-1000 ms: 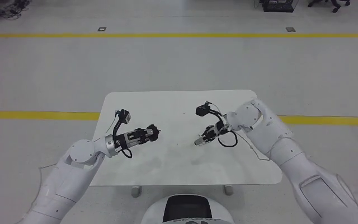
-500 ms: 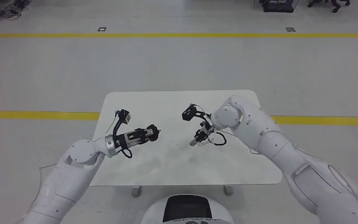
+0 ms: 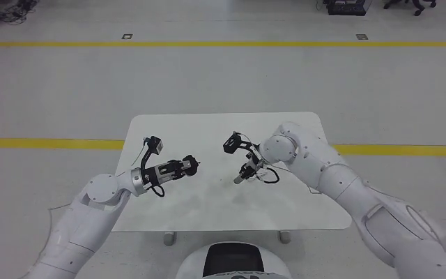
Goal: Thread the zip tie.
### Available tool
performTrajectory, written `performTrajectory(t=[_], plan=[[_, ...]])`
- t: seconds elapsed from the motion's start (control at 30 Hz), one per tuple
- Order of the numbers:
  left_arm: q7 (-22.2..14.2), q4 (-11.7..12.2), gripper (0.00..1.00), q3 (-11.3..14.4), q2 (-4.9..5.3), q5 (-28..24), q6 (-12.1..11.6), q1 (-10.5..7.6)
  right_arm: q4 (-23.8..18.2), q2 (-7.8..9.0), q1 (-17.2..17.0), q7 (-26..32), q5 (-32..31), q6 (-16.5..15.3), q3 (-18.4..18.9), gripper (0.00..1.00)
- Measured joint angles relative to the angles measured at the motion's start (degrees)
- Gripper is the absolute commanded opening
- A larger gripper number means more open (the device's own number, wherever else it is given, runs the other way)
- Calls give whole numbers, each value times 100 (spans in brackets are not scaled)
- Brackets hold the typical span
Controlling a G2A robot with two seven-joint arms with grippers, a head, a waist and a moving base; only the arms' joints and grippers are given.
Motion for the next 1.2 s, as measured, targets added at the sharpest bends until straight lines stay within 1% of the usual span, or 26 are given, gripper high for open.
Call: performTrajectory(t=[0.1,0.23,0.4,0.53,0.57,0.73,1.0,1.07,1.2], plan=[[0,0,0,0,0,0,0,0,-107,12,71,-32,-247,0,-156,100],[0,0,0,0,0,0,0,0,-156,36,266,-124,-561,0,-597,100],[0,0,0,0,0,0,0,0,-63,53,545,-358,-568,0,-1183,100],[0,0,0,0,0,0,0,0,54,68,807,-624,-404,0,-1737,100],[0,0,0,0,0,0,0,0,55,71,849,-682,-371,0,-1827,100],[0,0,0,0,0,0,0,0,-115,99,810,-744,-423,0,-1846,100],[0,0,0,0,0,0,0,0,-113,99,799,-757,-431,0,-1844,100],[0,0,0,0,0,0,0,0,-126,108,743,-894,-535,0,-1840,100],[0,0,0,0,0,0,0,0,-153,160,733,-1047,-754,0,-1846,100]])
